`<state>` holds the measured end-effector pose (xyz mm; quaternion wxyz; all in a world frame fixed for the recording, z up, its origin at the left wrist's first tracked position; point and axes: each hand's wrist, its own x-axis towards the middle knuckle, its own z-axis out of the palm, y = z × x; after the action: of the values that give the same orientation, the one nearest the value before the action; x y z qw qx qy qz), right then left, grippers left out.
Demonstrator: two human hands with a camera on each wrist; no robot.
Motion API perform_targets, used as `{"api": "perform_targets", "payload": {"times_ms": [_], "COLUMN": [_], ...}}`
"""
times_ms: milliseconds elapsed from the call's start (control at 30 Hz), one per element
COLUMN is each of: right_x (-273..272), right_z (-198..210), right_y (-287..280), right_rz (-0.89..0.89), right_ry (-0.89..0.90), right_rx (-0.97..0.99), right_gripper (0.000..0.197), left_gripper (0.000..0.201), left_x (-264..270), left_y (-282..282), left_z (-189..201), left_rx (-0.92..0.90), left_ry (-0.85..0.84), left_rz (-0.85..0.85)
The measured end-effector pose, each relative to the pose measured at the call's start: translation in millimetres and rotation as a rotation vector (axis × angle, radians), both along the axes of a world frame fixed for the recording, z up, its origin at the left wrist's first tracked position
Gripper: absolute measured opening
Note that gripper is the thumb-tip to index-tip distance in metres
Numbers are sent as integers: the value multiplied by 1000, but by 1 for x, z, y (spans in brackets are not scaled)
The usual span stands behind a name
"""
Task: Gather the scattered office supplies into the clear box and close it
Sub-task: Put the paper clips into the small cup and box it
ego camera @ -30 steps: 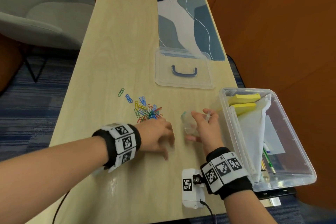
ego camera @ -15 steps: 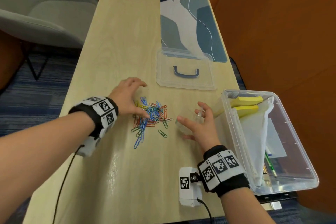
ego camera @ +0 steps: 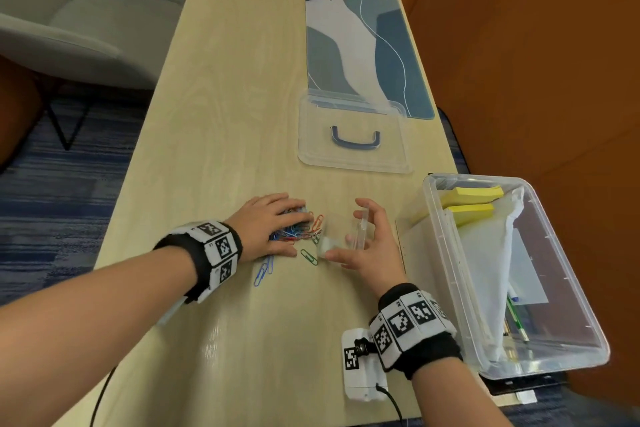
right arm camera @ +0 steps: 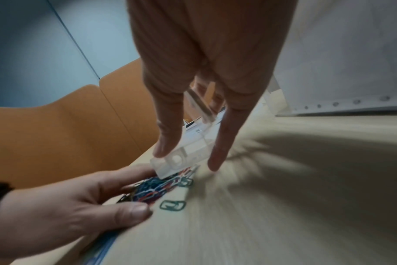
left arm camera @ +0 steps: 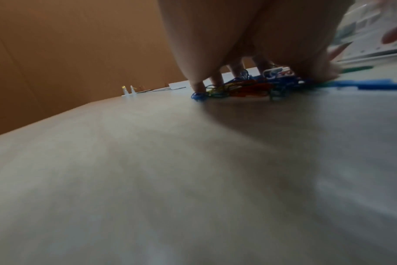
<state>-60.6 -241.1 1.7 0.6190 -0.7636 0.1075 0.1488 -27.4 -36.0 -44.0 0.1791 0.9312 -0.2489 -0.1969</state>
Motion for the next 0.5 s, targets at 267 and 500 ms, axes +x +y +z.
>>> {"api": "perform_targets", "payload": {"times_ms": [267, 500], "right_x": [-8, -11], "right_z": [0, -1], "right_y": [-5, -10], "right_rz": [34, 69], "right_ry": [-7, -52], "right_rx": [37, 48], "right_gripper": [91, 89], "left_gripper": [29, 22], "left_x": [-10, 5], "left_y": [1, -11], "left_z": [5, 37], "left_rx": [-218, -351], "left_ry": [-185, 53], "left_rz": [110, 450]}}
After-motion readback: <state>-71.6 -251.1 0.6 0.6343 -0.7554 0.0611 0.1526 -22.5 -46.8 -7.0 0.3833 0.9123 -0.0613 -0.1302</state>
